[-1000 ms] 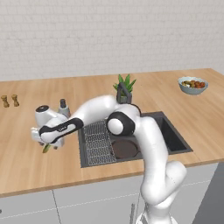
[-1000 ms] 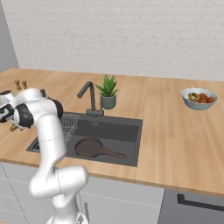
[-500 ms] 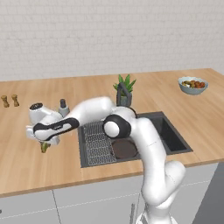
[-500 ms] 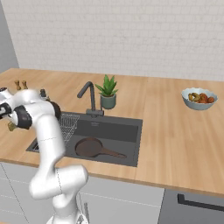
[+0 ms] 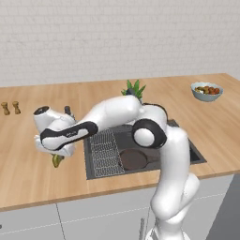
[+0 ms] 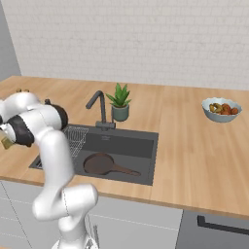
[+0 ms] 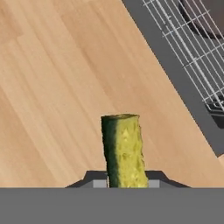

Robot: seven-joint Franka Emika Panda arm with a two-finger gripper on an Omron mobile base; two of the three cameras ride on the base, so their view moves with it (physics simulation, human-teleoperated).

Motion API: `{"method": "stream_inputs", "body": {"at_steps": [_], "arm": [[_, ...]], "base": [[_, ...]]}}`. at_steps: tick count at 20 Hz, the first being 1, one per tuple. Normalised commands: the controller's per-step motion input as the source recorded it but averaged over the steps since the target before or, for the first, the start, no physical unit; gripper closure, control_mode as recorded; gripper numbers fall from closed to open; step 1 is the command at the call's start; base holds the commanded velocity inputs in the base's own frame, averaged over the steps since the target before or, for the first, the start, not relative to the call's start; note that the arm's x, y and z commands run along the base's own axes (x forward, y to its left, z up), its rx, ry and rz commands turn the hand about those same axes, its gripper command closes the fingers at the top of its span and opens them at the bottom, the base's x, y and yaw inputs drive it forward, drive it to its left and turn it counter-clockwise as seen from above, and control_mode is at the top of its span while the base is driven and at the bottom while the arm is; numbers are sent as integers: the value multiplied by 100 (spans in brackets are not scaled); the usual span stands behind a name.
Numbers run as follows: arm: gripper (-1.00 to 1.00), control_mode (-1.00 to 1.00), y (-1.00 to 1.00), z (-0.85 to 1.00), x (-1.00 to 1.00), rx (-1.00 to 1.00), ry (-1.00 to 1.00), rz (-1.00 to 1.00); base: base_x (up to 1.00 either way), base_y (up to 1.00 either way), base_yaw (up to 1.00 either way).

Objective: Pick the pan and sponge and place them into the sink. Then turn on the water.

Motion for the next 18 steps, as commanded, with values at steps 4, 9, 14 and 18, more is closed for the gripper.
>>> {"method": "stream_inputs", "body": {"at_steps": [4,9,14,18], "arm": [[100,-100,-100,69,-88,4,0,-1],[100,-100,-100,91,-60,1,3,0],[100,-100,-100,90,-25,0,6,3],[100,-100,-100,71,-23,0,8,2]], "base": [[0,0,0],[0,0,0],[0,0,0],[0,0,0]]}}
